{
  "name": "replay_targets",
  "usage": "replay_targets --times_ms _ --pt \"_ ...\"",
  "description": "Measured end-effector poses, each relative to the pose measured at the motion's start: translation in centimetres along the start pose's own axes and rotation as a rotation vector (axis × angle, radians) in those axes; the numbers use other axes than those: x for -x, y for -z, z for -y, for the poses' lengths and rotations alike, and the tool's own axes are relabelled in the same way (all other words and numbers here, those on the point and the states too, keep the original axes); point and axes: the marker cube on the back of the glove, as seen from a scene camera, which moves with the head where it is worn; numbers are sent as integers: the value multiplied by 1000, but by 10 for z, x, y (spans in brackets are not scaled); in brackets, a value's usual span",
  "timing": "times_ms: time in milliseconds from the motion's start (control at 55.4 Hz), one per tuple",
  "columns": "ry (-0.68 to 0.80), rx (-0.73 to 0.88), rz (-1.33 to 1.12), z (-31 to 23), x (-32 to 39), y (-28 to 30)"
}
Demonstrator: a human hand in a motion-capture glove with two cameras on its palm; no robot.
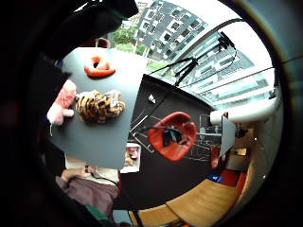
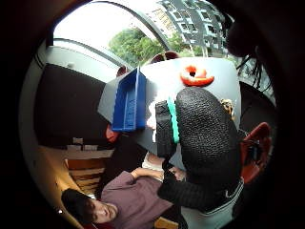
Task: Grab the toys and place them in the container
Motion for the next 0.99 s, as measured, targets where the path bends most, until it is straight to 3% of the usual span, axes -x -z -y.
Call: replay_targets --times_ms 235,470,722,993 --pt "79 75 -38 24 39 12" --pt "101 201 -96 43 52 -22" --pt "69 388 -112 62 29 -98" --pt "100 553 -165 34 -7 -193"
